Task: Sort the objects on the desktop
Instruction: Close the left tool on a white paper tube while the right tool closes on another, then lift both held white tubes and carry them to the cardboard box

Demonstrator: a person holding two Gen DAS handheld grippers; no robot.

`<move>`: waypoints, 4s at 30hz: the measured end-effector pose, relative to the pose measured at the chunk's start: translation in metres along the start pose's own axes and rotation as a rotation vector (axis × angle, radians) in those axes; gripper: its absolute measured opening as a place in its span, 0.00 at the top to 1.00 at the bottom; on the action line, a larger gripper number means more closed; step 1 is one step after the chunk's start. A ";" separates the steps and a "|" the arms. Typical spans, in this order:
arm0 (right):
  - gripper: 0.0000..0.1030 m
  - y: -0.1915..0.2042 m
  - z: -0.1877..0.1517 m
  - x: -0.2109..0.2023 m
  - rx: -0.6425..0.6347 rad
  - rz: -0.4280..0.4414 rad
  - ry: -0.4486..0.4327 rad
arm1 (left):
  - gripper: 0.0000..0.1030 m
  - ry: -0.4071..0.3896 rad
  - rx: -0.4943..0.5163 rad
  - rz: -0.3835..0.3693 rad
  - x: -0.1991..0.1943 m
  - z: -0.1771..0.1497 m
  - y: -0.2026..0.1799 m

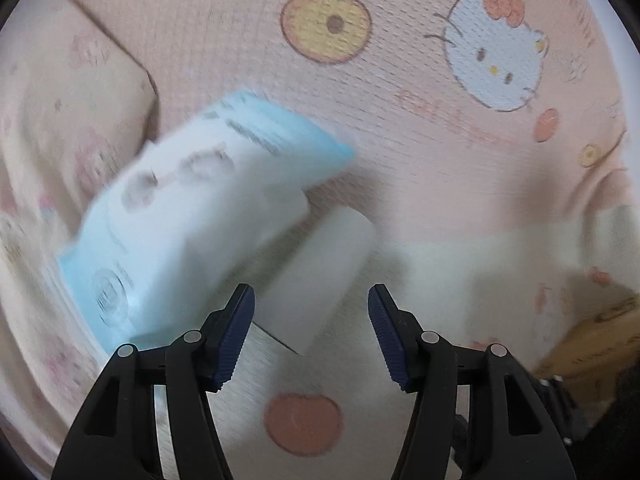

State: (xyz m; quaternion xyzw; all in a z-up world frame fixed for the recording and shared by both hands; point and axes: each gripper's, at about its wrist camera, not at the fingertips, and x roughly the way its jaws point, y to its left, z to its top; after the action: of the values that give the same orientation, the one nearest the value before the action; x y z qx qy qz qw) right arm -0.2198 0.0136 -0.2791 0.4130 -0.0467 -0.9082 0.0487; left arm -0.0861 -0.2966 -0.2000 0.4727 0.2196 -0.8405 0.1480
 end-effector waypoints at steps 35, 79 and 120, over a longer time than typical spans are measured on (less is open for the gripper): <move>0.30 -0.009 -0.003 0.046 0.097 0.111 0.054 | 0.70 0.256 -0.128 -0.333 0.044 -0.015 -0.033; 0.61 -0.005 -0.027 0.029 0.118 0.111 0.224 | 0.55 0.304 -0.133 -0.442 0.034 -0.070 -0.063; 0.61 -0.034 0.045 -0.118 0.098 -0.043 -0.081 | 0.54 0.095 0.093 -0.714 -0.114 -0.040 -0.161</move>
State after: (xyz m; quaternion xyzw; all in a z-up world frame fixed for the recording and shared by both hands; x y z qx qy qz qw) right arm -0.1786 0.0643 -0.1659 0.3788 -0.0840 -0.9216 0.0072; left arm -0.0718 -0.1329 -0.0832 0.4110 0.3391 -0.8253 -0.1871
